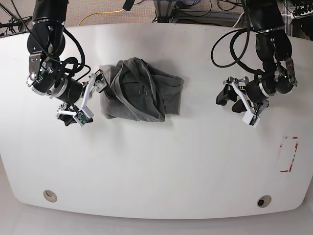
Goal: Fold the T-shirt properly
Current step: 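Open both grippers and lift them away from the bundled shirt, then grasp the bundled shirt's sides with both grippers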
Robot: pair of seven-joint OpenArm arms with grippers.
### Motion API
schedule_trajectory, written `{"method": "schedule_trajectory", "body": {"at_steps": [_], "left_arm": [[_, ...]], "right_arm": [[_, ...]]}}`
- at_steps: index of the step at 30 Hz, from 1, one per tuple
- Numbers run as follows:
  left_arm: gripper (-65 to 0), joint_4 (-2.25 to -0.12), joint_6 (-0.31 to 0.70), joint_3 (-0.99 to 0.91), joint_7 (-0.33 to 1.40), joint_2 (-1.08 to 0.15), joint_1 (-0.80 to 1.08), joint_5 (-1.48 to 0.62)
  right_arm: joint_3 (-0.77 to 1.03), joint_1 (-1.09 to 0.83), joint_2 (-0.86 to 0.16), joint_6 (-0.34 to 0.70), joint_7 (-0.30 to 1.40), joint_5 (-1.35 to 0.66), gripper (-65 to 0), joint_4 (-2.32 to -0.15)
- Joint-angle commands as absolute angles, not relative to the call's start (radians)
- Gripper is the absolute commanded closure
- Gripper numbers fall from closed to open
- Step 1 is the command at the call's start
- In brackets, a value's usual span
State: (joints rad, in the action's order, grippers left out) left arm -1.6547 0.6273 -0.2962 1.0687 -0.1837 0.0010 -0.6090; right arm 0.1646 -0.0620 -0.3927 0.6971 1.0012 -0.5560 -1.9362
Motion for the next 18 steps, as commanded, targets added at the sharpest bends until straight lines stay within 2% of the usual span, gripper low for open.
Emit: {"method": "schedule_trajectory", "body": {"at_steps": [1, 4, 9, 14, 18], "left_arm": [[-37.8, -1.707, 0.596, -0.292, 0.99, -0.188, -0.001, -0.595], [-37.8, -1.727, 0.552, -0.285, 0.9, -0.148, 0.018, -0.552], [-37.8, -1.751, 0.529, -0.199, 0.883, -0.122, 0.022, -0.501], [-37.8, -1.778, 0.526, -0.111, 0.88, -0.077, 0.053, -0.501], [-37.8, -1.764, 0.526, -0.058, 0.878, -0.015, 0.047, -0.484]], "right_arm": [[0.153, -0.05, -0.407, 0.698, 0.928, -0.504, -56.9, -1.946], [0.091, -0.048, -0.409, 0.698, 0.889, -0.463, -56.9, -1.945], [0.025, -0.048, -0.407, 0.698, 0.898, -0.493, -56.9, -1.946], [0.065, -0.077, -0.364, 0.698, 0.898, -0.476, -56.6, -1.943], [0.154, -0.077, -0.337, 0.698, 0.898, -0.483, -48.8, -1.946]]}}
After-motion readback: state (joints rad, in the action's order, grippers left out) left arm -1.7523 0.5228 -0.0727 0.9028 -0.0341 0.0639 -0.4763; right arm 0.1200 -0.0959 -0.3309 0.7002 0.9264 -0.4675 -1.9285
